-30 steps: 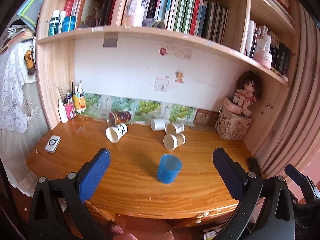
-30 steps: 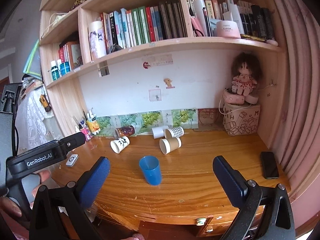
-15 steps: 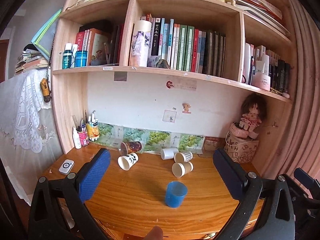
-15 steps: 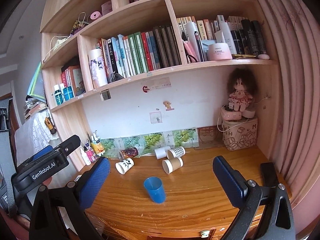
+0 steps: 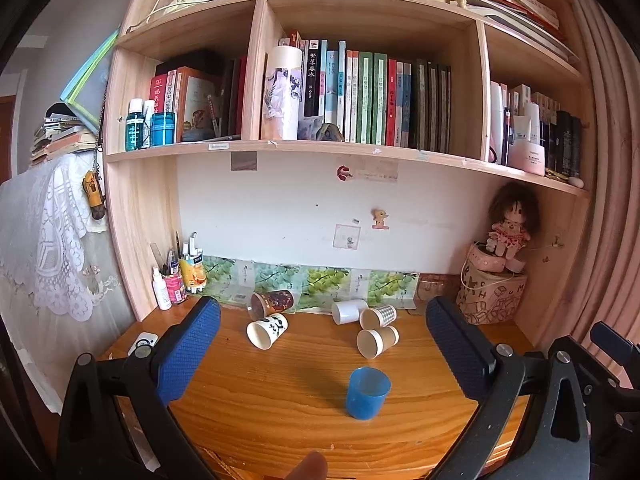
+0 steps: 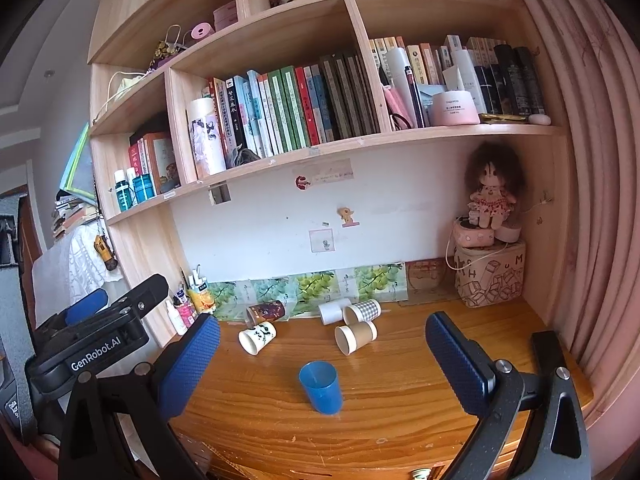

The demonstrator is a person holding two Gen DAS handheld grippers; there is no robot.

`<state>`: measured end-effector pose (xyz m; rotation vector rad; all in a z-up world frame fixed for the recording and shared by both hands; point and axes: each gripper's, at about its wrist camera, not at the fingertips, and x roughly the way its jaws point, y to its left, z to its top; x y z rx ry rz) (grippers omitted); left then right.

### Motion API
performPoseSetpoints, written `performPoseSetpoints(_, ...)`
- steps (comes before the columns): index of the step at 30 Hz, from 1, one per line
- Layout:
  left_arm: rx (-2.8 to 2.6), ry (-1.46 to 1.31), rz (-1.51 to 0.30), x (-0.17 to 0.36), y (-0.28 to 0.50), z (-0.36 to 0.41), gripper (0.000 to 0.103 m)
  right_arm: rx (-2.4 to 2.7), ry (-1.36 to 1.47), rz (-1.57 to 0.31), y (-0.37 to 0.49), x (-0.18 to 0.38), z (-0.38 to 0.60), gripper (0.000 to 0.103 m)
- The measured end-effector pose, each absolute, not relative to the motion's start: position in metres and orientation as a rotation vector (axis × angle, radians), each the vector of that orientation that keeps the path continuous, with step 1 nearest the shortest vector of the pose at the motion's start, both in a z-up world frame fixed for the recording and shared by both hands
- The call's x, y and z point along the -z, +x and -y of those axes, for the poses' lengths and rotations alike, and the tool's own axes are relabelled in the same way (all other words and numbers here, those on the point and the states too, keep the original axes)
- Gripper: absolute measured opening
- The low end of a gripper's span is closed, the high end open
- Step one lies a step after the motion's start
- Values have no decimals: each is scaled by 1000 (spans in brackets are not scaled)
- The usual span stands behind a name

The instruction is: Flip cup upright

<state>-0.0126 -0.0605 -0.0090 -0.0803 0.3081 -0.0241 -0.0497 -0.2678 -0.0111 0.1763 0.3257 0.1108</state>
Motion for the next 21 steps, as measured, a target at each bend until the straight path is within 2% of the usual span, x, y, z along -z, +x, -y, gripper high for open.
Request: performPoseSetpoints(21, 39, -95, -338, 16, -5, 62, 103, -128, 163, -373, -37, 15, 262, 103)
